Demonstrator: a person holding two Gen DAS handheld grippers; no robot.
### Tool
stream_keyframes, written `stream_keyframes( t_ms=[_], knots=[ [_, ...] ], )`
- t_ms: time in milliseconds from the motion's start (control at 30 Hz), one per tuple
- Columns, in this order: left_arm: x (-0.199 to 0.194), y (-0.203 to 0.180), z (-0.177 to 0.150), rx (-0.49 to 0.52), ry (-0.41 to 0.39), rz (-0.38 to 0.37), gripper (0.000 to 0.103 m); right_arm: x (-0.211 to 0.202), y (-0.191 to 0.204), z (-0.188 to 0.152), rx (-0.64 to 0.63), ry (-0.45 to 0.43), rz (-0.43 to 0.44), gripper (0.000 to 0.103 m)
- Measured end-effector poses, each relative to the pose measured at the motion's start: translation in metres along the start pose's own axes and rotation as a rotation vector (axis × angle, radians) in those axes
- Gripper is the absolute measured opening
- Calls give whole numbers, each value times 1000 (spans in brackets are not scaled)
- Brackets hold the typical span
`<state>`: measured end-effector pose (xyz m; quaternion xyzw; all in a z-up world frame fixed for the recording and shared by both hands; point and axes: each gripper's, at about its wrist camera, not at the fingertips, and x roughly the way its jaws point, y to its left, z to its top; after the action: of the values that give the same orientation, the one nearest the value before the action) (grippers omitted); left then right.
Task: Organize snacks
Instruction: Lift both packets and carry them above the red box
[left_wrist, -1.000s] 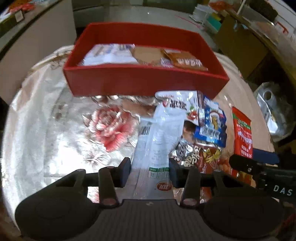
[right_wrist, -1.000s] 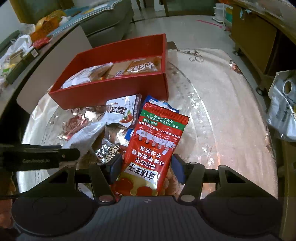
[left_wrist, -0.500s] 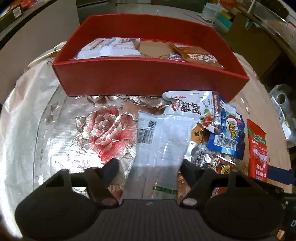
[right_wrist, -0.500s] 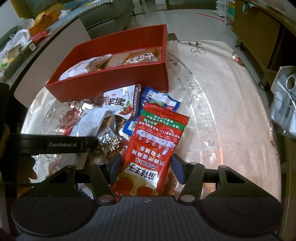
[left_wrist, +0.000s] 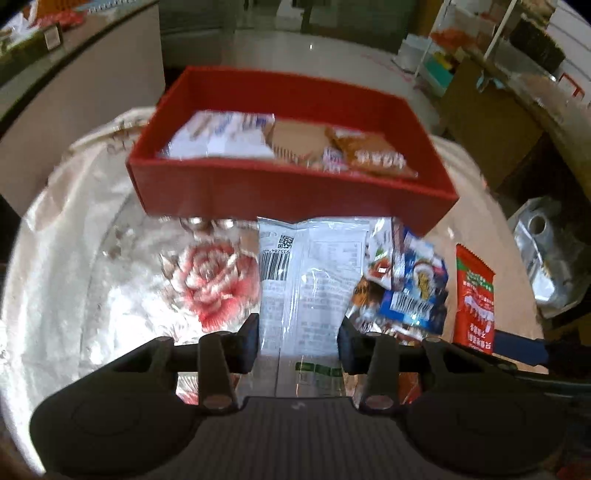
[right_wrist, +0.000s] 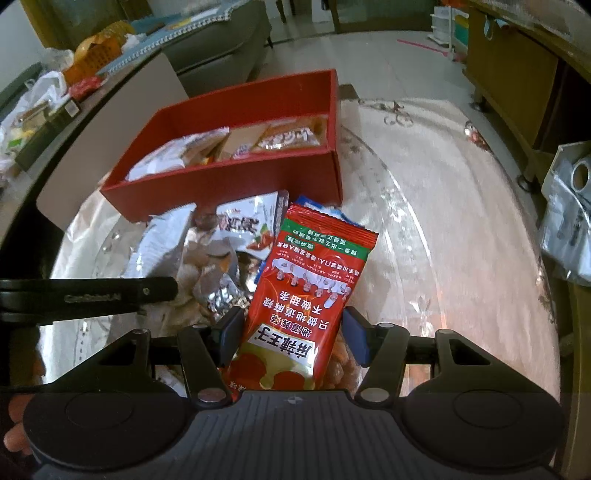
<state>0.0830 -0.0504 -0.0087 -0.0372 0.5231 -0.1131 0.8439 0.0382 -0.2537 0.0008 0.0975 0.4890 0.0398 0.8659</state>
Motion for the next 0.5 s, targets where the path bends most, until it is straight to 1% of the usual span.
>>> stream_keyframes(
  t_ms=[167,333,500],
  knots=[
    [-14,-5,3,21,-65,27,36,-8,6,7,-10,-37,6,65],
    [-21,-1,9,14,-103,29,37,-15,14,18,-32,-80,13,65],
    [-29,1,14,14,-154,47,37,-23,18,29,-36,-120,26,65]
  ],
)
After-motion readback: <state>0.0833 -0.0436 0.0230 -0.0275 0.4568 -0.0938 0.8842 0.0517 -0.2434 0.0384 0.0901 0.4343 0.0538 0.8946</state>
